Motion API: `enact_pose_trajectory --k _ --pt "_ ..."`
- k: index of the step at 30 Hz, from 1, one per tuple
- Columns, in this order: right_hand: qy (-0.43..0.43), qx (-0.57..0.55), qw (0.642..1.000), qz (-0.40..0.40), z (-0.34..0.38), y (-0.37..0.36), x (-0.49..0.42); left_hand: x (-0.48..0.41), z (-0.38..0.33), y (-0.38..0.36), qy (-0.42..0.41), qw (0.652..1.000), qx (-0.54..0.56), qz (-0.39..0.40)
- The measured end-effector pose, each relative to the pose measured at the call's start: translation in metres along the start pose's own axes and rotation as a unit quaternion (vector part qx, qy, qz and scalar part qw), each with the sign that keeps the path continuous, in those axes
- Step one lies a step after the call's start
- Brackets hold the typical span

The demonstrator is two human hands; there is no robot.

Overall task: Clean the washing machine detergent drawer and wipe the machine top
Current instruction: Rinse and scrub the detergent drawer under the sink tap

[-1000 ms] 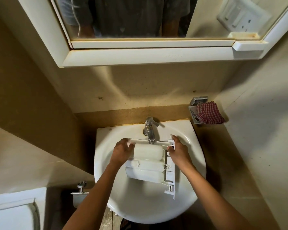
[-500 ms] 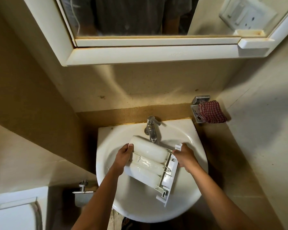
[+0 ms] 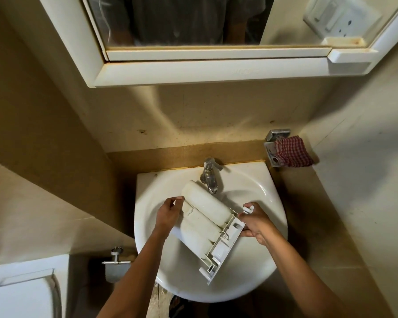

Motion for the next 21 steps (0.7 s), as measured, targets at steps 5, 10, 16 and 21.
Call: enact_pose_trajectory --k 5,10,16,21 --pt "0.0 0.003 1.0 0.02 -0.001 0.0 0.006 0.016 0.006 0.008 0.036 0.999 0.012 -0.038" --pt "-0.011 0.047 0.997 0.053 0.006 -0.005 0.01 0.037 0.024 0.017 0.058 0.997 0.019 -0.049" --pt "-0.003 0.052 0.995 0.085 0.008 -0.025 0.015 0.059 0.022 0.039 0.044 0.994 0.067 -0.07" --pt "-0.066 -0.06 0.981 0.173 -0.002 -0.038 0.041 0.069 0.03 0.079 0.049 0.99 0.076 -0.111"
Point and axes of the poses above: each hand's wrist, its own x-axis away from the middle knuckle, its own y-axis out of the back of the hand, z = x × y, the point moved 5 cm from there along -x, towards the middle knuckle, and after that the axes turned 1 degree about -z, right-handed, at the moved point
